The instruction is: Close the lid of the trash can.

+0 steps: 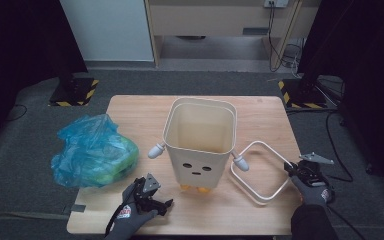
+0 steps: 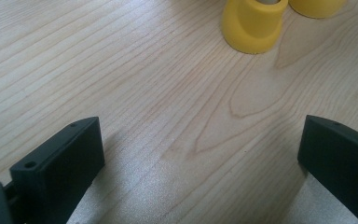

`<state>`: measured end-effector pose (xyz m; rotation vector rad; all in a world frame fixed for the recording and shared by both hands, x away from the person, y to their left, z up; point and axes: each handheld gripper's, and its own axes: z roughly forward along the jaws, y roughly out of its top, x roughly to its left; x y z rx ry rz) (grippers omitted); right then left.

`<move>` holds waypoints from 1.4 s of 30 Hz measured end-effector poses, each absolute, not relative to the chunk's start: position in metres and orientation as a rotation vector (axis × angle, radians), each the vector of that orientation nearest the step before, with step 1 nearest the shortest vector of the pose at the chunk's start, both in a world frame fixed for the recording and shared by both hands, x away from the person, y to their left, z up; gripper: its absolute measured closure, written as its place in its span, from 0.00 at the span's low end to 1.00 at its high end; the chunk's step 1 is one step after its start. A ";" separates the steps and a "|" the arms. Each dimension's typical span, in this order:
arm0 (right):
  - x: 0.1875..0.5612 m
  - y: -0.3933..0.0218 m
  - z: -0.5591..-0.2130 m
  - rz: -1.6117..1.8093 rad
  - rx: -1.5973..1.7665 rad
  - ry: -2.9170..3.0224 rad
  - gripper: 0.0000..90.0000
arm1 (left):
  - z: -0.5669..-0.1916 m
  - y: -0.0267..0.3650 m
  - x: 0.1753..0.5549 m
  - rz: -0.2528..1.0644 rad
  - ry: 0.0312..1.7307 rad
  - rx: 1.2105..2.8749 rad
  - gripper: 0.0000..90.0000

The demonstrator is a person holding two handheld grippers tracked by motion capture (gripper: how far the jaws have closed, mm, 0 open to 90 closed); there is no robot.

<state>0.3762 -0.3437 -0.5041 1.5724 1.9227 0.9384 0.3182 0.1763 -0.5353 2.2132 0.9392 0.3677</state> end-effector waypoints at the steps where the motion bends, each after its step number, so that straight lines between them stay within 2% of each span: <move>1: 0.376 -0.343 -0.502 0.953 1.567 1.910 0.85 | -0.535 0.176 0.318 0.367 0.939 2.213 0.00; 19: 0.370 -0.341 -0.471 1.145 1.533 1.719 0.85 | -0.535 0.176 0.318 0.368 0.939 2.213 0.00; 42: 0.363 -0.337 -0.443 1.219 1.455 1.542 0.85 | -0.535 0.176 0.318 0.368 0.939 2.213 0.00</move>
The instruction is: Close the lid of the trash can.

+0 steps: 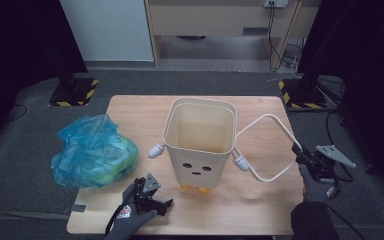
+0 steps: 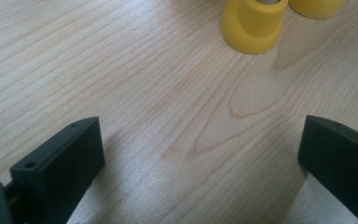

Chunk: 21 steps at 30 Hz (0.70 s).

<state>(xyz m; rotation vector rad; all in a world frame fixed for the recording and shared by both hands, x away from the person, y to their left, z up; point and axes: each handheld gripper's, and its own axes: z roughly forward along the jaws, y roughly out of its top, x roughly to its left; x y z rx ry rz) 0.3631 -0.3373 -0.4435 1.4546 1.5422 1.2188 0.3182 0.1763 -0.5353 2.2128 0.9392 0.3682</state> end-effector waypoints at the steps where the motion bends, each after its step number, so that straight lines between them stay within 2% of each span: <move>1: 0.362 -0.338 -0.442 1.217 1.457 1.537 0.85 | -0.535 0.176 0.318 0.368 0.939 2.213 0.00; 21: 0.356 -0.336 -0.420 1.279 1.385 1.431 0.85 | -0.535 0.176 0.318 0.368 0.939 2.213 0.00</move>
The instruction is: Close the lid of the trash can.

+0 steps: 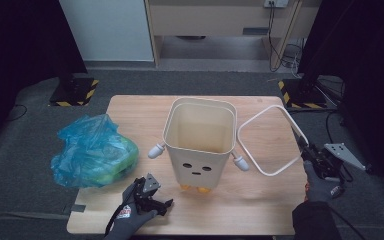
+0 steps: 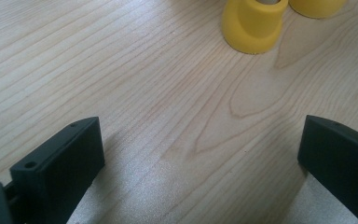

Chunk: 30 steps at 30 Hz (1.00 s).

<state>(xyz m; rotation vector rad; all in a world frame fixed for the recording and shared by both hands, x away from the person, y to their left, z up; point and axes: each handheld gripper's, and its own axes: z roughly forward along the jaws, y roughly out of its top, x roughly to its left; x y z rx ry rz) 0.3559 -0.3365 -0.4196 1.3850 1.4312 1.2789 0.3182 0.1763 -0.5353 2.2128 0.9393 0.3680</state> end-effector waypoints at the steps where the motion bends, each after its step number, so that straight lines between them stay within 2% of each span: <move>1: 0.355 -0.336 -0.418 1.281 1.376 1.429 0.85 | -0.535 0.176 0.318 0.368 0.939 2.213 0.00; 30: 0.340 -0.332 -0.376 1.441 1.281 1.300 0.84 | -0.535 0.176 0.318 0.368 0.939 2.213 0.00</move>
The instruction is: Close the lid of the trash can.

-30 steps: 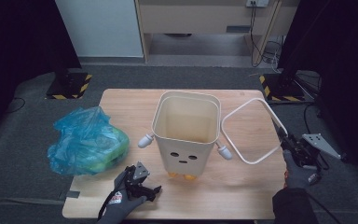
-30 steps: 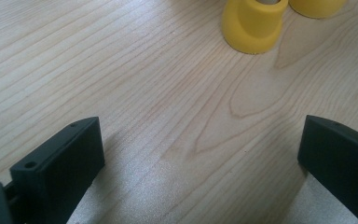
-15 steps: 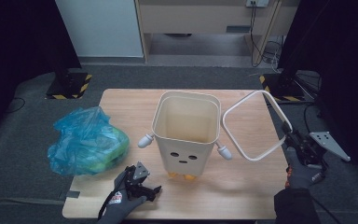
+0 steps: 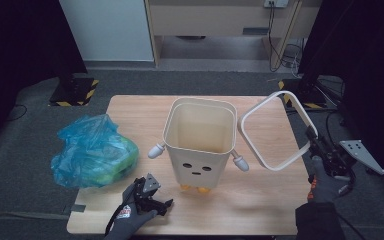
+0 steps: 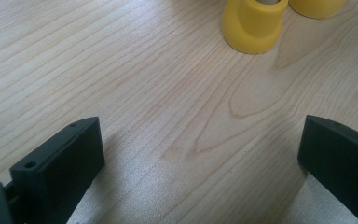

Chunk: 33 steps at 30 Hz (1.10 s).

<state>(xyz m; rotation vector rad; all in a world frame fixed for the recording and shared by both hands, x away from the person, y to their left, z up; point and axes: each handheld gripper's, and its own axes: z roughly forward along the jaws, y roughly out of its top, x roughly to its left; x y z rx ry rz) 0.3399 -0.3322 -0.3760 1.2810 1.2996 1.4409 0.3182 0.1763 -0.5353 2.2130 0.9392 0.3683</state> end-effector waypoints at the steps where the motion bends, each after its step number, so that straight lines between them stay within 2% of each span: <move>1: 0.339 -0.332 -0.375 1.443 1.278 1.297 0.84 | -0.535 0.176 0.318 0.368 0.939 2.214 0.00; 33: 0.327 -0.309 -0.326 1.645 1.096 1.287 0.85 | -0.535 0.176 0.318 0.368 0.939 2.213 0.00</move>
